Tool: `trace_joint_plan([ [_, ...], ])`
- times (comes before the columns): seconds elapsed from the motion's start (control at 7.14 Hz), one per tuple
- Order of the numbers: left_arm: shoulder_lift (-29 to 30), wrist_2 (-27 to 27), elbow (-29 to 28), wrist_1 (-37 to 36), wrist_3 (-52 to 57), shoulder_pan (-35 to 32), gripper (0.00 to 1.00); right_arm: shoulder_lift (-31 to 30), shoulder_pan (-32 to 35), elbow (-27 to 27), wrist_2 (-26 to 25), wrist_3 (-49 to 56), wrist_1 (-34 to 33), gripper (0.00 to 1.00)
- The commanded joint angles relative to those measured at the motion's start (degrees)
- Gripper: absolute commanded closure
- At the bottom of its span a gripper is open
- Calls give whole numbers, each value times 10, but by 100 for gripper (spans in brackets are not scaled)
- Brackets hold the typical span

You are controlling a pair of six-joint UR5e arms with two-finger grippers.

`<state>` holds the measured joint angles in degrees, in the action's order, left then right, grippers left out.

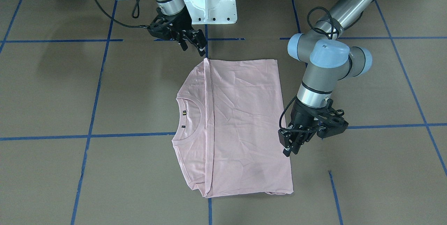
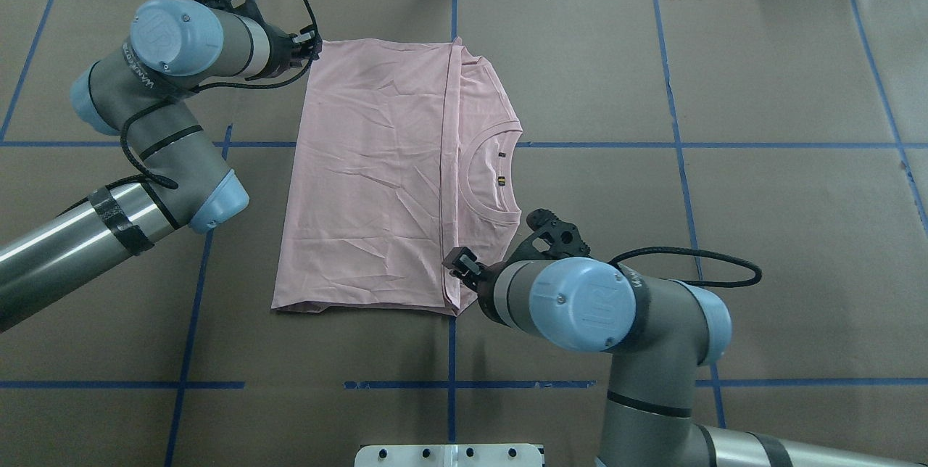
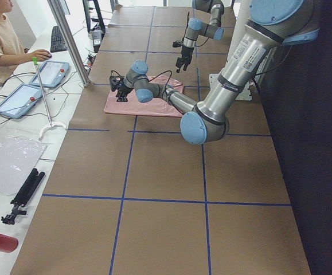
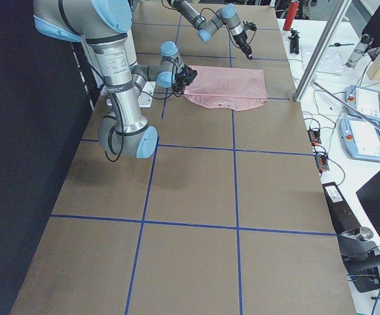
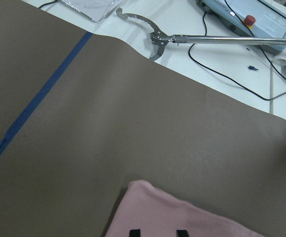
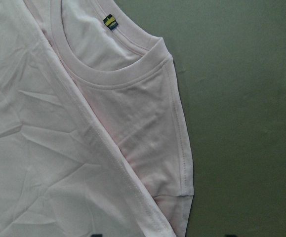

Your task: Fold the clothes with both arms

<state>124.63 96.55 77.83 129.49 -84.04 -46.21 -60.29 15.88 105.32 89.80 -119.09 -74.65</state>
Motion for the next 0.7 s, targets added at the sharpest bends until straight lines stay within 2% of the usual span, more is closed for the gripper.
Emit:
trace_joint_plan([
  [0.0, -7, 2, 6, 1, -2, 2, 61, 51, -3, -76, -1, -14, -17, 19],
  [0.14, -7, 2, 6, 1, -2, 7, 60, 60, -3, -96, 0, -14, -17, 20],
  [0.56, -7, 2, 6, 1, -4, 9, 60, 70, -5, -99, 5, -19, -58, 22],
])
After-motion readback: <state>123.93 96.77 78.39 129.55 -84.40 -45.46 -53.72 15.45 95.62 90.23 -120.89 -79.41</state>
